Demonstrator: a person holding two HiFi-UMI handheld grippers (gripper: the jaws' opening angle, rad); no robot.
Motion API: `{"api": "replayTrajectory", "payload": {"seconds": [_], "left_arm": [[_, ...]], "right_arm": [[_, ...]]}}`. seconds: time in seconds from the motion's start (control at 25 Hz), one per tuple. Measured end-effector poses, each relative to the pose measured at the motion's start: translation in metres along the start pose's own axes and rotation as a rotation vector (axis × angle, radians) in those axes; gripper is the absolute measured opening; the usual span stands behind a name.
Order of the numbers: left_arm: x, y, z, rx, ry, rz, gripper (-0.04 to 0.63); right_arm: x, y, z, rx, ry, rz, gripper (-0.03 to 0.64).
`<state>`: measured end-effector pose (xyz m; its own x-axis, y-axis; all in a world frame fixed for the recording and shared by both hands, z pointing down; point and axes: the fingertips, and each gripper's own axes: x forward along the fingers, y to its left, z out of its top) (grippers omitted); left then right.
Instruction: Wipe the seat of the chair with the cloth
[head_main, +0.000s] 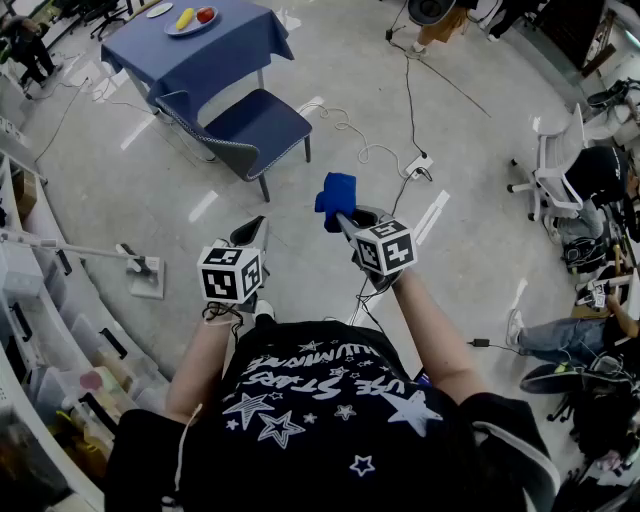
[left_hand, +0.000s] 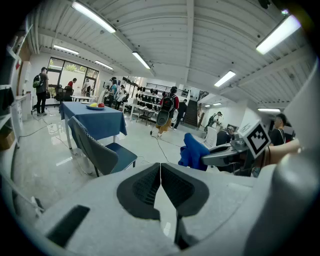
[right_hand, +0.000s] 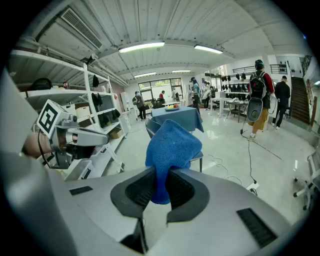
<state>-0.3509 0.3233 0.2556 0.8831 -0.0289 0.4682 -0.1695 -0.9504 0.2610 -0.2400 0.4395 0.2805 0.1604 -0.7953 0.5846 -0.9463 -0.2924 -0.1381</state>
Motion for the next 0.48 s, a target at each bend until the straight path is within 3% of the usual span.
{"api": "replayTrajectory", "payload": {"seconds": [0.48], "left_arm": [[0.016, -0.016, -0.005, 0.019, 0.015, -0.024, 0.021]], "right_arm": [[-0.006, -0.011, -0.010, 0.013, -0.001, 0.000, 0.054]]}}
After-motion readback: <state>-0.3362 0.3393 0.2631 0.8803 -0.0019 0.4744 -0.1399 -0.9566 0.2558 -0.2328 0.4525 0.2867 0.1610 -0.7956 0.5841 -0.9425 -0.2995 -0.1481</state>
